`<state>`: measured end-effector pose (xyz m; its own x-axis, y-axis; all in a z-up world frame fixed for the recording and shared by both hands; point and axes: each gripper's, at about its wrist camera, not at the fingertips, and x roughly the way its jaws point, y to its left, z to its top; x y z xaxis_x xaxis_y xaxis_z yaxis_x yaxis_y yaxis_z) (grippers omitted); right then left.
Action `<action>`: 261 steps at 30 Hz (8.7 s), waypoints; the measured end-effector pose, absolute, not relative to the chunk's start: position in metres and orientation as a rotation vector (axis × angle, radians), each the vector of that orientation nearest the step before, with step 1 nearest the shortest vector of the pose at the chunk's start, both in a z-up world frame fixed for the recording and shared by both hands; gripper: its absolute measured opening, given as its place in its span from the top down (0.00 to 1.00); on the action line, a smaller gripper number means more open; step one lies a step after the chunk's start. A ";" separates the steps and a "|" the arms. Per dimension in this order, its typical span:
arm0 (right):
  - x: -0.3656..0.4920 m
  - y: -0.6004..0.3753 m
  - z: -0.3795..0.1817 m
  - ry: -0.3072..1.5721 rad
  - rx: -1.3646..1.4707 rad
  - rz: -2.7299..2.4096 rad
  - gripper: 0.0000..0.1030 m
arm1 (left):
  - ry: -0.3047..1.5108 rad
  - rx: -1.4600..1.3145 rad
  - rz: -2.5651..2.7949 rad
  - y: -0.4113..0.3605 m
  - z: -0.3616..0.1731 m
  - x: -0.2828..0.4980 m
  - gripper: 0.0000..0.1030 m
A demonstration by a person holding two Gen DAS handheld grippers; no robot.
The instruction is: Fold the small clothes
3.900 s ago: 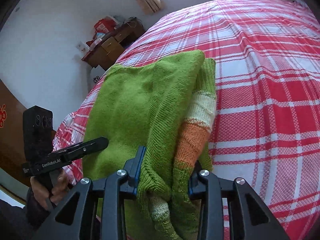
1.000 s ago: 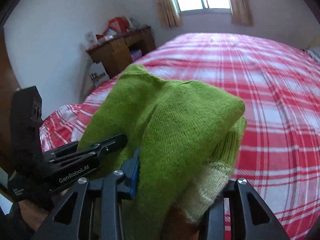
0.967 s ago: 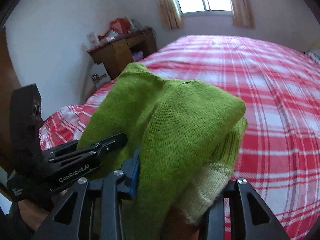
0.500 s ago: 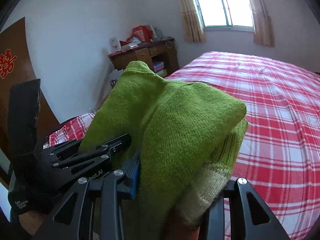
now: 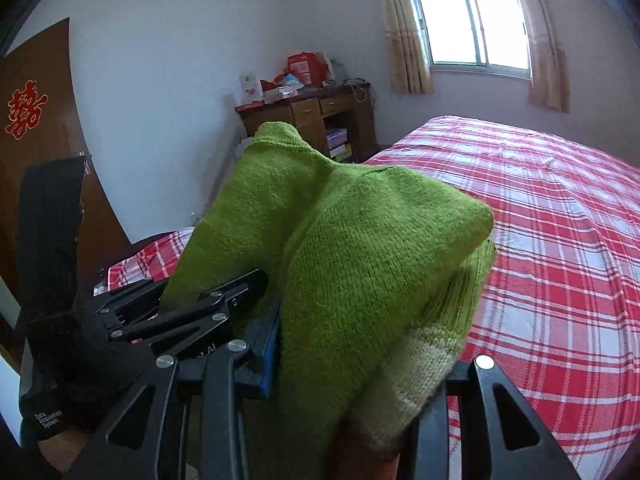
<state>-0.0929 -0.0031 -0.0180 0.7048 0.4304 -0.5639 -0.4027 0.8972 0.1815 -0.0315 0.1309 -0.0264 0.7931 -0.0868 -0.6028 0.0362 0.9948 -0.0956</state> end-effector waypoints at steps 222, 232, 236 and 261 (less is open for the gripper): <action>-0.199 -0.033 0.046 0.350 0.042 0.078 0.16 | 0.475 0.076 0.222 0.127 0.046 -0.140 0.00; -0.199 -0.038 0.045 0.353 0.059 0.063 0.16 | 0.484 0.077 0.218 0.129 0.046 -0.139 0.00; -0.200 -0.040 0.043 0.349 0.064 0.062 0.16 | 0.481 0.085 0.220 0.129 0.045 -0.139 0.00; -0.198 -0.043 0.040 0.356 0.087 0.043 0.16 | 0.500 0.096 0.200 0.122 0.039 -0.131 0.00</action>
<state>-0.1981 -0.0432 0.0400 0.9366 0.0577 -0.3457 -0.0271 0.9953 0.0925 -0.1310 0.1217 0.0395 0.8587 0.2134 -0.4659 -0.1668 0.9761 0.1396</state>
